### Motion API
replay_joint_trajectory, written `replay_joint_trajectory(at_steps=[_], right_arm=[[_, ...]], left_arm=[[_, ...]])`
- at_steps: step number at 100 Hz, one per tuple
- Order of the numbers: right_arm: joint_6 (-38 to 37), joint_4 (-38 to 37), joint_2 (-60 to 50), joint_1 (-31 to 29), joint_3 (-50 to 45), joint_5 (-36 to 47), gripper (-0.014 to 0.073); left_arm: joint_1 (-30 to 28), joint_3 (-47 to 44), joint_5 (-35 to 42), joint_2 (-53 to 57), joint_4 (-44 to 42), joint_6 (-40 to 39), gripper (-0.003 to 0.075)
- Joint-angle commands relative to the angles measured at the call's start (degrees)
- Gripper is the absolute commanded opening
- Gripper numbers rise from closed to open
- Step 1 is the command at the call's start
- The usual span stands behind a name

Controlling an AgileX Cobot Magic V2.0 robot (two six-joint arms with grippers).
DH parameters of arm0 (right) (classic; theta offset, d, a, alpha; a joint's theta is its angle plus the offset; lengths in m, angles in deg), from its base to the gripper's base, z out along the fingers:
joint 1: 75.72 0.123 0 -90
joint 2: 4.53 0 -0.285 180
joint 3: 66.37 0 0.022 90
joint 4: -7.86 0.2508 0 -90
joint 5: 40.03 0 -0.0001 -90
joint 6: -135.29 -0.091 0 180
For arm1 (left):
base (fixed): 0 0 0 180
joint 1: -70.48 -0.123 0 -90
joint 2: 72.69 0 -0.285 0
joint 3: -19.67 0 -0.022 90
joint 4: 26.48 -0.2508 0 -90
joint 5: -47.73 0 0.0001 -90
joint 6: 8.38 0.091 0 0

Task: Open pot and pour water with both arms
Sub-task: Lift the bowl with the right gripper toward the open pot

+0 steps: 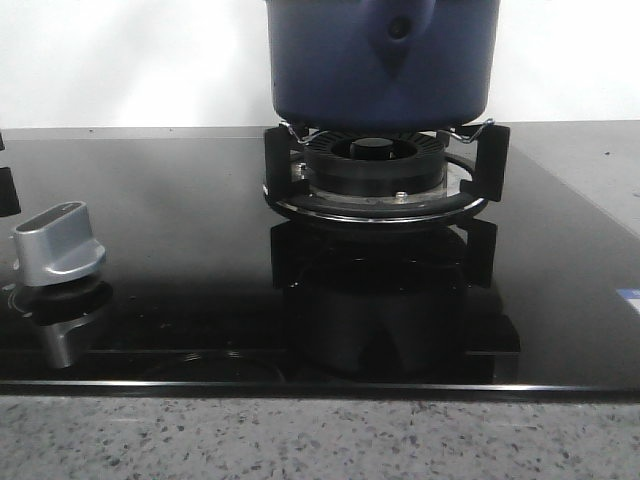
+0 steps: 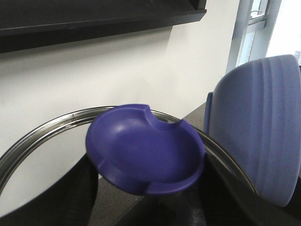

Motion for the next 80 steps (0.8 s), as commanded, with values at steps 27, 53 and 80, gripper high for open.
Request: replay_joint_trajectory(at_steps=[27,53,80], right_arm=[[0.40,5.92,-2.72,-0.27,1.55,10.42,-0.0056],[0.40,5.94,-2.72,-0.27,1.55,10.53,-0.0056],[0.40,6.03,-2.72,-0.27,1.55,10.90,-0.0056]], left_arm=[[-0.06,2.03,-0.09,3.05,5.88,-0.40,0.0191],[-0.06,2.03,-0.09,3.05,5.88,-0.40,0.0191],[-0.06,2.03,-0.09,3.05,5.88,-0.40,0.0191]])
